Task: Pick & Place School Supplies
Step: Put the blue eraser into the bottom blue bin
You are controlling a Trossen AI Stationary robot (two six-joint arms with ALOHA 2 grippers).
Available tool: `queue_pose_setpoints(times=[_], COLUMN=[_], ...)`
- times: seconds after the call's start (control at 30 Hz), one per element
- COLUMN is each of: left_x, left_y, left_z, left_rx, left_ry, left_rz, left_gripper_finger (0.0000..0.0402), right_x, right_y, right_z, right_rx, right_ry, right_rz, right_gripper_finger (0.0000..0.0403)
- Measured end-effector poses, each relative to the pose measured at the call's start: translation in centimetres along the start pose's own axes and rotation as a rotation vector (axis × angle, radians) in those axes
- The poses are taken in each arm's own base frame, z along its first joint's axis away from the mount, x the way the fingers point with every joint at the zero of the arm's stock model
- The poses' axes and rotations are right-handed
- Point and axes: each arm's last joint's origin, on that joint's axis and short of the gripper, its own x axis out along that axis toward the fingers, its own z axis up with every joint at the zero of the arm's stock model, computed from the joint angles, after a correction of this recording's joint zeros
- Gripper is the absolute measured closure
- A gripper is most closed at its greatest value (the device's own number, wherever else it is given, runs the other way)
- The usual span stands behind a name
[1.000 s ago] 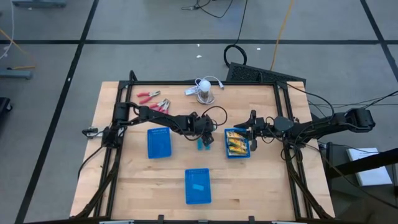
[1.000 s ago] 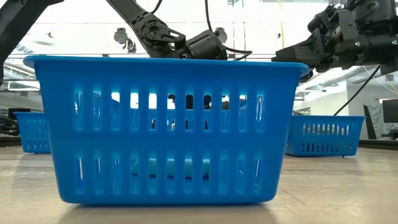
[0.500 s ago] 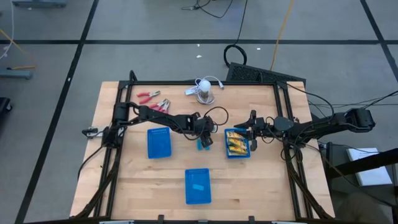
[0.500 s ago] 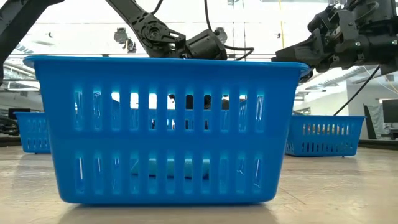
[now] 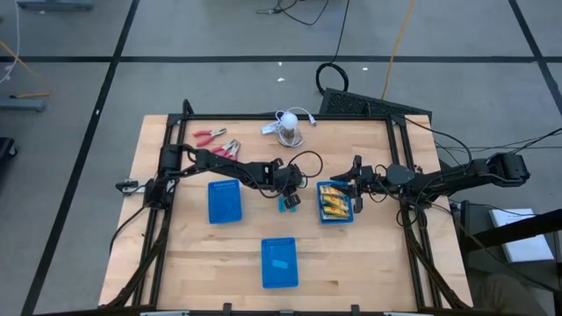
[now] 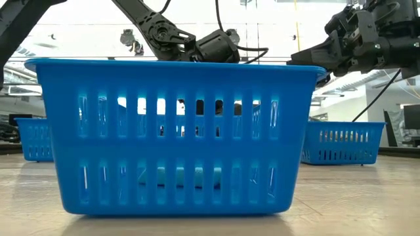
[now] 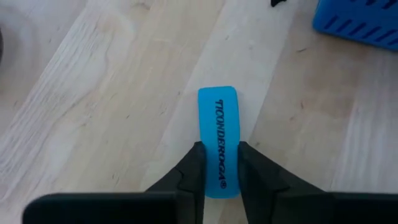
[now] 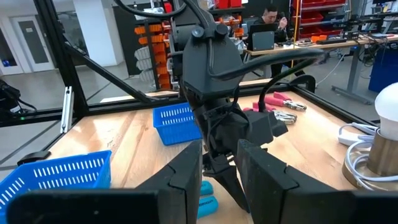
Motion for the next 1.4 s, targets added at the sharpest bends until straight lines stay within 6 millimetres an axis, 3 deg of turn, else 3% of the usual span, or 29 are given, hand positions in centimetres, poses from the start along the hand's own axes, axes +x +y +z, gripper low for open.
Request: queue_pose_setpoints(times=[0.3, 0.63, 1.0, 1.4], left_x=[-1.1, -8.3, -16.2, -19.4], left_y=[-0.7, -2.5, -8.4, -14.9], left_z=[0.1, 1.3, -0.2, -4.8], left_rx=[0.017, 0.07, 0.172, 0.252], left_ry=[-0.002, -0.075, -0.182, -0.172], left_rz=[-0.013, -0.007, -0.175, -0.298], left_gripper_finger=[0.0338, 0.0341, 0.0341, 0.0342], right_x=[0.0, 0.0, 0.0, 0.0], right_y=[0.0, 0.0, 0.0, 0.0], right_z=[-0.1, -0.1, -0.1, -0.1], right_rx=[0.0, 0.0, 0.003, 0.018], right_ry=[0.009, 0.009, 0.009, 0.008], right_rz=[-0.001, -0.001, -0.001, -0.001], right_gripper_finger=[0.031, 0.031, 0.031, 0.031])
